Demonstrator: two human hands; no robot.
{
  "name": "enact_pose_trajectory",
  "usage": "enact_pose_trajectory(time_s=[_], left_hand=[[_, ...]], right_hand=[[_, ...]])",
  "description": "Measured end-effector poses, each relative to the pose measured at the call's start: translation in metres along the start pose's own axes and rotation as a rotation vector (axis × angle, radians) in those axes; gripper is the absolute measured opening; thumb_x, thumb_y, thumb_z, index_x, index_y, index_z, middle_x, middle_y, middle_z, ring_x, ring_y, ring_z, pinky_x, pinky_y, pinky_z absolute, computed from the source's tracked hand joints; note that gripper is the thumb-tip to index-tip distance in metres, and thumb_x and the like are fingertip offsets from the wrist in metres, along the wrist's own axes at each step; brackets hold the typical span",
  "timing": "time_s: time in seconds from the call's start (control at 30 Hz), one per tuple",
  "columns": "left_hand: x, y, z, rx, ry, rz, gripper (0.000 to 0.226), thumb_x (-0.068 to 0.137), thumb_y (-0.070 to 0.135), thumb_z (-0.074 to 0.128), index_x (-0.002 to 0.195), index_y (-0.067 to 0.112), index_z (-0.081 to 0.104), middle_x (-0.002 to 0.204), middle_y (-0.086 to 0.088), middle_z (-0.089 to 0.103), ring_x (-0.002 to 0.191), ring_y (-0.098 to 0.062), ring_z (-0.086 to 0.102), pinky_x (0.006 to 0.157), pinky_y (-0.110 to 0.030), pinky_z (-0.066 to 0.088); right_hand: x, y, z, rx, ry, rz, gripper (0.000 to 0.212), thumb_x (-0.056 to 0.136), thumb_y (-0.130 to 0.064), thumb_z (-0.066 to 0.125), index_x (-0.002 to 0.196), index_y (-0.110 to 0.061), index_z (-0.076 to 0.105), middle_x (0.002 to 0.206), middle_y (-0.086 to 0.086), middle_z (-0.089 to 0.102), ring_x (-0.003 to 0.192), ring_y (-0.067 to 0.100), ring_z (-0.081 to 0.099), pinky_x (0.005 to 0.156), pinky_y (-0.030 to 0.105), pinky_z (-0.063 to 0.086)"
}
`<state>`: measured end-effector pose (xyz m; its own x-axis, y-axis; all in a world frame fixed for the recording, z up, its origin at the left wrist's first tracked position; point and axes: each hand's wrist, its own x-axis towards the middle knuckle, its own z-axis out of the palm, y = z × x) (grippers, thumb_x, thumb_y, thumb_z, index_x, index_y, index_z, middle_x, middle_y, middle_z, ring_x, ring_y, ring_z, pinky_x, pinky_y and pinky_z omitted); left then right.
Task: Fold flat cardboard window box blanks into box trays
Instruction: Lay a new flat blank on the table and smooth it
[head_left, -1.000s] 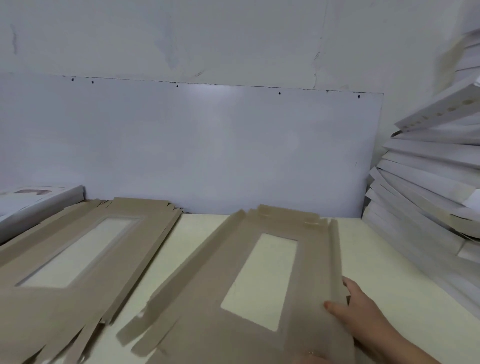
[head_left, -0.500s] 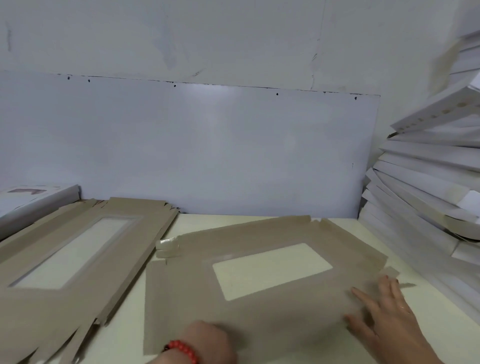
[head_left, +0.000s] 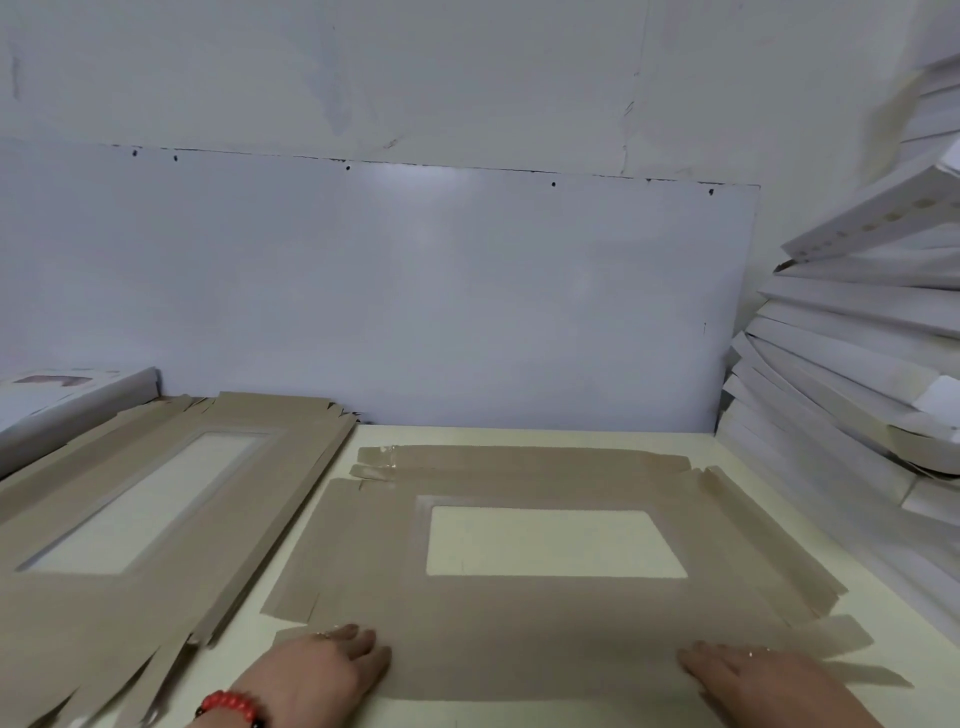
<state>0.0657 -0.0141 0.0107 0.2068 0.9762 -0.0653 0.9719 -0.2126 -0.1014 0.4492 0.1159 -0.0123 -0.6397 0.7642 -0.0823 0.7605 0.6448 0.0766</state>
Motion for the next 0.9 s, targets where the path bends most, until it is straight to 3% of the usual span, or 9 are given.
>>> enact_pose_trajectory(time_s=[0.03, 0.13, 0.23, 0.33, 0.47, 0.53, 0.63, 0.7, 0.9], left_hand=[[0.001, -0.004, 0.005, 0.137, 0.109, 0.089, 0.05, 0.097, 0.044, 0.048, 0.144, 0.028, 0.043, 0.149, 0.005, 0.043, 0.136, -0.01, 0.041, 0.11, -0.021, 0.032], [0.002, 0.002, 0.011, -0.027, -0.115, -0.09, 0.048, 0.104, 0.034, 0.027, 0.151, 0.022, 0.024, 0.159, 0.003, 0.019, 0.146, -0.015, 0.02, 0.115, -0.033, 0.022], [0.022, 0.019, -0.012, 0.048, 0.086, -0.103, 0.055, 0.089, 0.066, 0.043, 0.132, 0.035, 0.054, 0.143, 0.017, 0.045, 0.133, -0.001, 0.04, 0.104, -0.028, 0.038], [0.072, 0.052, -0.016, -0.043, 0.018, -0.077, 0.055, 0.099, 0.047, 0.031, 0.146, 0.019, 0.031, 0.157, -0.001, 0.024, 0.146, -0.02, 0.016, 0.117, -0.042, 0.017], [0.125, 0.101, 0.0, -0.03, -0.019, -0.155, 0.069, 0.1, 0.031, 0.031, 0.152, 0.012, -0.011, 0.159, -0.01, -0.021, 0.147, -0.027, -0.016, 0.12, -0.048, 0.0], [0.129, 0.106, 0.022, -0.031, -0.035, -0.208, 0.069, 0.101, 0.031, 0.027, 0.15, 0.013, -0.017, 0.155, -0.012, -0.029, 0.145, -0.026, -0.023, 0.119, -0.049, -0.004], [0.123, 0.094, 0.042, -0.103, -0.159, -0.15, 0.071, 0.097, 0.046, 0.021, 0.15, 0.022, -0.02, 0.158, -0.004, -0.024, 0.145, -0.024, -0.022, 0.117, -0.049, -0.011], [0.118, 0.08, 0.049, -0.176, -0.111, -0.148, 0.077, 0.09, 0.063, 0.013, 0.152, 0.025, -0.014, 0.16, 0.006, -0.018, 0.146, -0.018, -0.018, 0.117, -0.046, -0.012], [0.092, 0.023, 0.058, -0.174, -0.038, -0.296, 0.094, 0.079, 0.081, 0.006, 0.154, 0.027, -0.005, 0.16, 0.011, -0.013, 0.147, -0.011, -0.015, 0.118, -0.038, -0.01]], right_hand=[[0.003, -0.003, 0.001, 0.085, -0.083, 0.056, 0.053, 0.101, -0.047, 0.029, 0.151, -0.045, 0.012, 0.161, -0.017, 0.007, 0.145, 0.009, 0.021, 0.116, 0.03, 0.021], [-0.002, -0.007, -0.002, 0.084, -0.126, 0.043, 0.055, 0.1, -0.052, 0.028, 0.152, -0.034, 0.021, 0.161, -0.014, 0.013, 0.145, 0.007, 0.021, 0.117, 0.027, 0.021], [0.016, -0.022, -0.023, 0.17, -0.045, 0.126, 0.055, 0.098, -0.054, 0.029, 0.145, -0.026, 0.038, 0.155, -0.009, 0.03, 0.141, 0.008, 0.03, 0.115, 0.027, 0.024], [0.051, -0.065, -0.032, 0.405, 0.19, 0.058, 0.053, 0.105, -0.024, 0.028, 0.154, -0.014, 0.014, 0.163, 0.0, 0.006, 0.149, 0.01, 0.004, 0.11, 0.008, -0.011], [0.087, -0.137, -0.041, 1.103, 0.284, 0.004, 0.046, 0.105, -0.019, 0.037, 0.15, -0.027, 0.03, 0.155, -0.018, 0.019, 0.143, -0.006, 0.01, 0.119, 0.02, 0.003], [0.091, -0.143, -0.027, 1.029, 0.252, -0.064, 0.047, 0.105, -0.033, 0.034, 0.15, -0.038, 0.022, 0.151, -0.029, 0.01, 0.141, -0.012, 0.004, 0.12, 0.022, 0.002], [0.096, -0.115, 0.003, 0.425, 0.077, -0.13, 0.056, 0.101, -0.055, 0.017, 0.153, -0.04, 0.001, 0.155, -0.028, -0.01, 0.144, -0.005, -0.011, 0.118, 0.027, -0.007], [0.098, -0.09, 0.015, 0.195, 0.017, -0.09, 0.066, 0.094, -0.065, 0.007, 0.153, -0.039, -0.004, 0.158, -0.021, -0.013, 0.145, 0.001, -0.015, 0.117, 0.032, -0.011], [0.077, 0.005, 0.03, 0.106, -0.067, 0.204, 0.065, 0.099, -0.059, 0.014, 0.153, -0.033, -0.01, 0.157, -0.015, -0.02, 0.143, 0.003, -0.02, 0.117, 0.035, -0.01]])
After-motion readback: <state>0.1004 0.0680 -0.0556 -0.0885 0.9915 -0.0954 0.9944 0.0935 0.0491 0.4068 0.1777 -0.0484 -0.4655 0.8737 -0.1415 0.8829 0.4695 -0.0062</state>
